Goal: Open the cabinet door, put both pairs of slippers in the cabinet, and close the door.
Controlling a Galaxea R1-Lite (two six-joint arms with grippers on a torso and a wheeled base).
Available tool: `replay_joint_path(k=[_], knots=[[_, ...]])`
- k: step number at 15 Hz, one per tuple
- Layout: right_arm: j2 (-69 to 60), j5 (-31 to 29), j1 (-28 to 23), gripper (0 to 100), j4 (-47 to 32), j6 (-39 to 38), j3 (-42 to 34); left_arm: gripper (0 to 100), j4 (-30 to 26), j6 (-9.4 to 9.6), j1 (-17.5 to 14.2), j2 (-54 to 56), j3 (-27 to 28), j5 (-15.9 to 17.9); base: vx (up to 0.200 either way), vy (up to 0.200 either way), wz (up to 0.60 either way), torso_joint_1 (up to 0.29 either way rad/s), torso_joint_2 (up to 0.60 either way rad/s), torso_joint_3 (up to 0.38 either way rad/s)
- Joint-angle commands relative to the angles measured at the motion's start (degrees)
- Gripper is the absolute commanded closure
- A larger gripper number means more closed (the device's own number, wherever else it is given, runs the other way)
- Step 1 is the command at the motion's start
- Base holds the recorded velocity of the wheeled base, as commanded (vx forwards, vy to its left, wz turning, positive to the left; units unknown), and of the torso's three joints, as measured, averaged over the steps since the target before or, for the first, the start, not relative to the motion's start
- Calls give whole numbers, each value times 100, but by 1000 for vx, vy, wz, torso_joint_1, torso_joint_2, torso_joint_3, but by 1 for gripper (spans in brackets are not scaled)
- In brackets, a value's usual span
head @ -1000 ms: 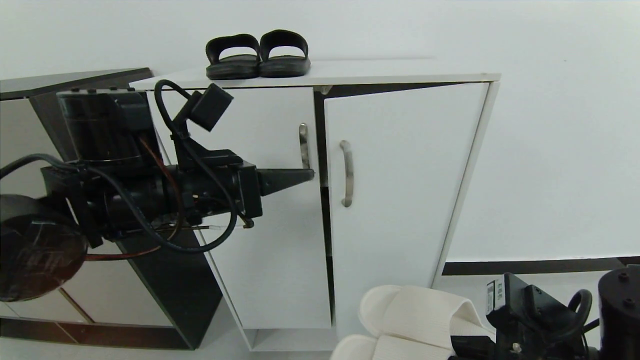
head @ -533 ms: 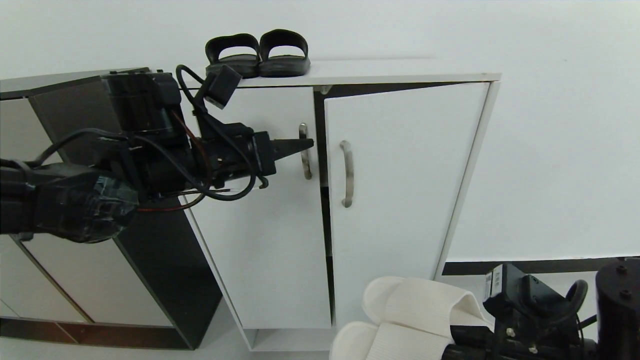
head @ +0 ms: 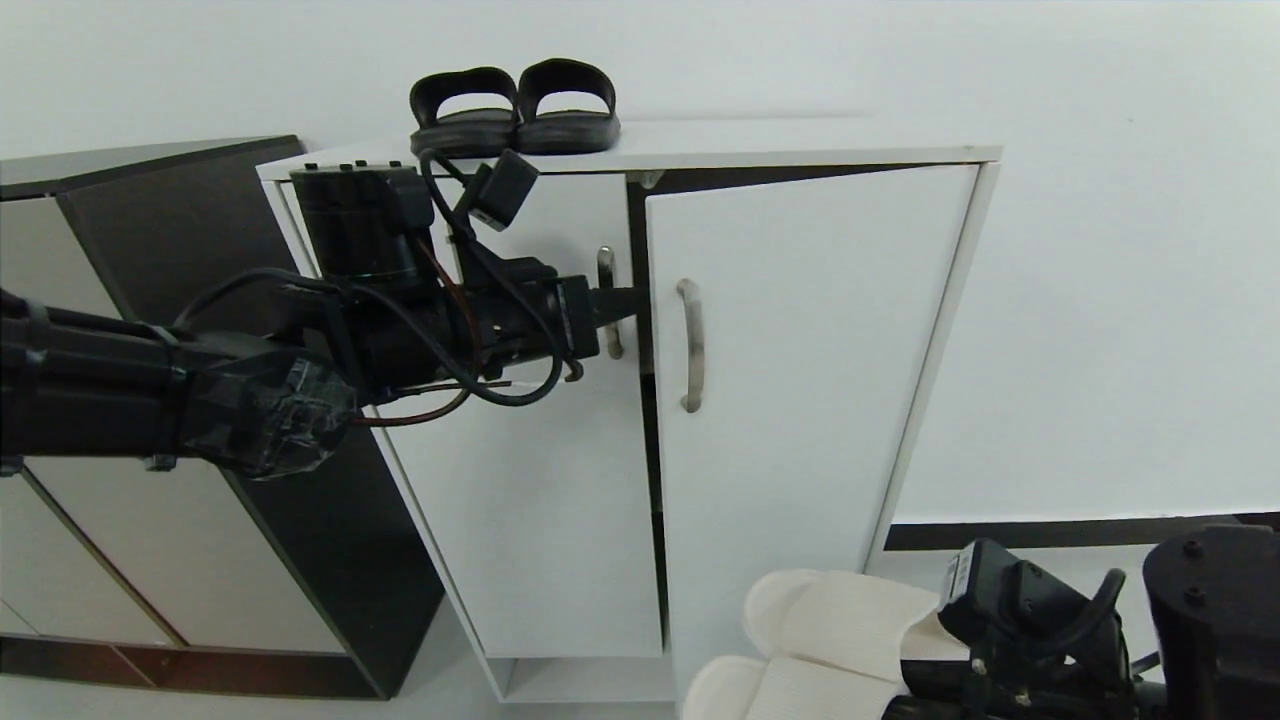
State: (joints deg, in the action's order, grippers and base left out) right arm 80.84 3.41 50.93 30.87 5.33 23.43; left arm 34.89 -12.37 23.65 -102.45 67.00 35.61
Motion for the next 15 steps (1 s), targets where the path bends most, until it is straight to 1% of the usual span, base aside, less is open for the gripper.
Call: replay_joint_path(k=[1,2,3,4,5,7,9,10,11,12,13,14,15], knots=[[-279,19,330,100,-186,214,-357,100,0,7,78,-12,-29,-19,-200,0,0,2,2,2],[-376,28,497,100,-221,390,-515,100,0,-11,228,94,-126,-19,-200,0,0,46,2,2],[-420,37,541,100,-213,434,-585,100,9,-37,395,243,-249,-19,-200,0,0,2,-2,-2],[-543,45,646,100,-221,434,-656,100,9,-55,676,401,-407,-45,-200,0,0,-2,2,7],[-630,133,769,100,-213,434,-743,100,18,-46,1010,507,-512,-230,-200,0,0,-7,-2,2],[-762,230,866,100,-204,434,-761,100,97,-37,1362,507,-521,-581,-200,0,0,2,7,5],[-595,204,795,100,-204,162,-453,100,176,-37,1326,480,-521,-643,-200,0,0,7,2,5],[-402,98,751,100,-177,-146,-216,100,176,-11,1168,524,-574,-757,-200,0,0,2,2,2],[-77,-280,672,100,-177,-533,179,100,255,95,966,762,-811,-1091,0,0,0,0,0,0],[398,-921,637,100,-151,-1051,601,100,273,165,782,1087,-1031,-1627,0,0,0,0,0,0],[864,-1563,611,100,-46,-1526,988,100,220,174,676,1473,-1251,-2251,0,0,0,0,0,0],[1373,-2336,488,100,209,-1877,1348,100,71,174,658,2036,-1655,-3148,0,0,0,0,0,0],[1751,-2820,233,100,490,-1895,1559,100,-140,235,650,2572,-2059,-4027,0,0,0,0,0,0]])
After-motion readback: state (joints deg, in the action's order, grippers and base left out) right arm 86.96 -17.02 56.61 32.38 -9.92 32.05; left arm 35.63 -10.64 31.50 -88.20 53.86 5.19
